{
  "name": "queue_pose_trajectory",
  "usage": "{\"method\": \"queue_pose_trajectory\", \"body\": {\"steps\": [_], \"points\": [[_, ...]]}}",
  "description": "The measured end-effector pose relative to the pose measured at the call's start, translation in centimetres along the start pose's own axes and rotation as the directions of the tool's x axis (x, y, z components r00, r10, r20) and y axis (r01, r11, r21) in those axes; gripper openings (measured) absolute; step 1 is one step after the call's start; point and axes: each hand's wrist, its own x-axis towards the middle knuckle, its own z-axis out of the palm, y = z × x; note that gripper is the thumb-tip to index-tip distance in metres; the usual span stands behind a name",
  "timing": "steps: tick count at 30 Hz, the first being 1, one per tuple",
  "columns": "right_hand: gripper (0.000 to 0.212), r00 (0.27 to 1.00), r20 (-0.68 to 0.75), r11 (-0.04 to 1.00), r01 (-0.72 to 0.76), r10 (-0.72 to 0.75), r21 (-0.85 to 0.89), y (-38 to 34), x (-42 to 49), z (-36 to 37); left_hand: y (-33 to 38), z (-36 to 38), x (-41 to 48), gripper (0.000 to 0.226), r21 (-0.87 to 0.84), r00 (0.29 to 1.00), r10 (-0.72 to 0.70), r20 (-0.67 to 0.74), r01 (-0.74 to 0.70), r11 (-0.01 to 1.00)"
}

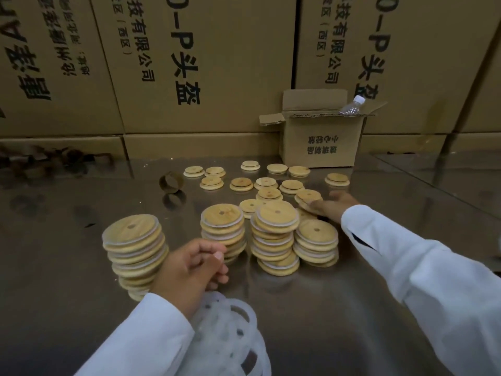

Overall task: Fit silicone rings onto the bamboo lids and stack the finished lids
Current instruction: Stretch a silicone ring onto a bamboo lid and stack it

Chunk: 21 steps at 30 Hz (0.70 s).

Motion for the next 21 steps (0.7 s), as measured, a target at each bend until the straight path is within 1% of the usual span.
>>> {"method": "queue_pose_trajectory", "body": {"steps": [1,3,7,9,11,12,14,15,17,18,19,21], "points": [[0.079,0.999,0.035,0.999,-0.003,0.004,-0.045,0.2,0.4,0.2,-0.2,0.0,0.2,0.019,-0.011,1.000,-0.020,0.002,0.020,1.000],[0.081,0.999,0.051,0.996,0.019,-0.014,-0.089,0.4,1.0,0.4,-0.4,-0.1,0.5,0.018,-0.015,0.999,-0.031,0.011,0.031,0.999],[0.073,0.998,-0.020,0.995,0.049,-0.051,-0.088,0.3,1.3,0.6,-0.2,-0.3,0.8,0.018,-0.045,1.000,-0.027,0.013,0.027,0.999],[0.069,0.996,-0.068,0.997,0.063,-0.066,-0.046,0.4,0.9,0.5,-0.1,-0.3,0.8,0.018,-0.043,0.999,-0.028,0.018,0.029,0.999],[0.063,0.984,-0.139,0.988,0.123,-0.110,0.089,-0.1,-0.1,0.3,0.0,-0.3,0.7,0.018,-0.046,0.999,-0.027,0.025,0.028,0.999],[0.060,0.970,-0.188,0.969,0.185,-0.154,0.161,-0.5,-1.0,0.2,0.1,-0.4,0.7,0.017,-0.058,0.999,-0.024,0.028,0.025,0.998],[0.059,0.911,-0.268,0.910,0.368,-0.313,0.190,-1.5,-3.5,-0.2,0.3,-0.5,0.7,0.016,-0.088,0.999,-0.027,0.034,0.030,0.996],[0.059,0.868,-0.274,0.863,0.469,-0.413,0.185,-1.9,-5.2,-0.3,0.4,-0.5,0.7,0.016,-0.112,0.998,-0.036,0.043,0.041,0.993],[0.059,0.764,-0.226,0.749,0.642,-0.605,0.164,-2.7,-9.2,-0.3,0.8,-0.6,0.6,0.017,-0.211,0.994,-0.069,0.085,0.085,0.974],[0.060,0.710,-0.188,0.694,0.704,-0.679,0.152,-2.9,-11.1,0.1,1.0,-0.6,0.5,0.021,-0.272,0.989,-0.088,0.119,0.118,0.955],[0.062,0.665,-0.147,0.649,0.746,-0.732,0.146,-2.9,-12.8,0.6,1.2,-0.6,0.5,0.028,-0.326,0.982,-0.105,0.156,0.152,0.933],[0.066,0.605,-0.055,0.595,0.793,-0.794,0.133,-2.5,-15.4,2.2,1.4,-0.6,0.5,0.042,-0.391,0.967,-0.124,0.222,0.205,0.897]]}}
